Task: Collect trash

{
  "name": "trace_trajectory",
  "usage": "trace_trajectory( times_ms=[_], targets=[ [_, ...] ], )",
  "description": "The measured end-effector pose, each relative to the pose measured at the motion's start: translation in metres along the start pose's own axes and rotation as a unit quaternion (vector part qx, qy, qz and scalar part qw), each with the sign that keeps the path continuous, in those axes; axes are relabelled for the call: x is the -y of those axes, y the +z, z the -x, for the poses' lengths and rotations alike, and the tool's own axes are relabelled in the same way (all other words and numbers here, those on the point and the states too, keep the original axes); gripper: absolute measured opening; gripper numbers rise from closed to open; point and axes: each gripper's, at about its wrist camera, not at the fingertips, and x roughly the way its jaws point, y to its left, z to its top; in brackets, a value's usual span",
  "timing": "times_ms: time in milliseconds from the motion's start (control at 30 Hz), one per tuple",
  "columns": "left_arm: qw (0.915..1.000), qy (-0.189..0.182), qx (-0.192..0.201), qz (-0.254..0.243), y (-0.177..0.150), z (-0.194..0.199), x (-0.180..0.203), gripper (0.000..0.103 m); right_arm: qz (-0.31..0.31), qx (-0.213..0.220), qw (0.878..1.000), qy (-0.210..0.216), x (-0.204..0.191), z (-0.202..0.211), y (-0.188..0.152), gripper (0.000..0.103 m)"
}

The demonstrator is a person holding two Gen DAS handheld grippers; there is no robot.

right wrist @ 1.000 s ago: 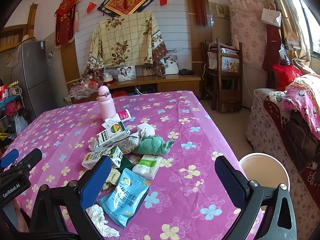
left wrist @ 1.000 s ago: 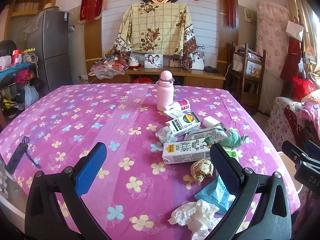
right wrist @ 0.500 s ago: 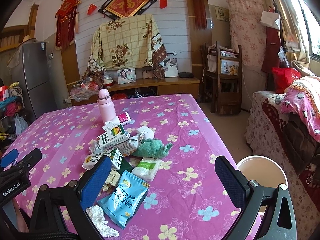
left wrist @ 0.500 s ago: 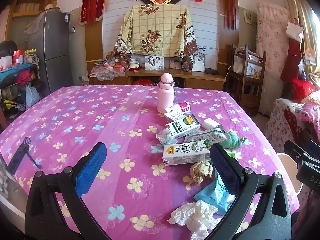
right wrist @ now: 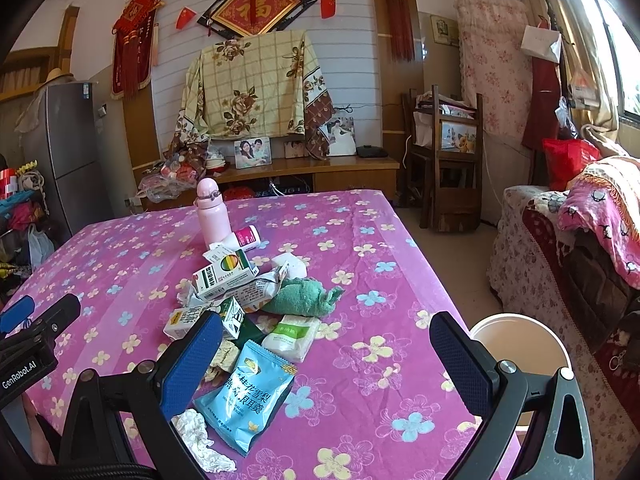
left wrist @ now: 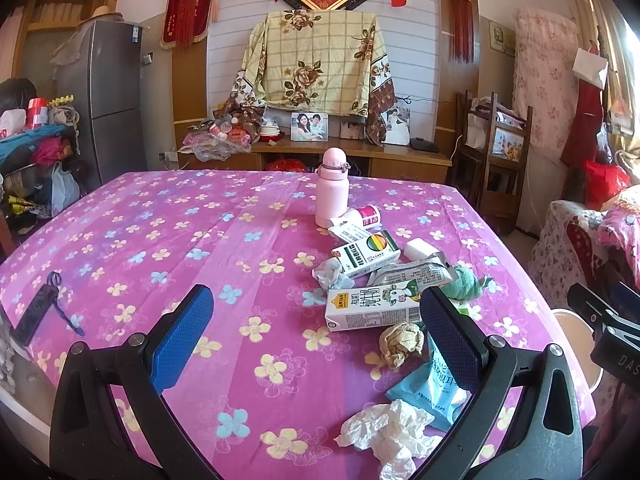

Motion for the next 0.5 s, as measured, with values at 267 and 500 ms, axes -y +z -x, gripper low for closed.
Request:
trace_trajectory(
  times_ms=[267,500],
  targets=[
    [1.0000,-0.001,-0.001,0.000,0.0002,0.0018,-0.0007,0.103,0.000,-0.002,1.000,0.000,0.0011,0.0007,-0.0008,0.103],
    [1.0000,-0.001,-0.002,0.000,-0.0003,0.0032,0.0005,0.103,0.003,-0.005,1.000,-0.003,0.0011,-0.0006,-0.0035,0.103]
  ],
)
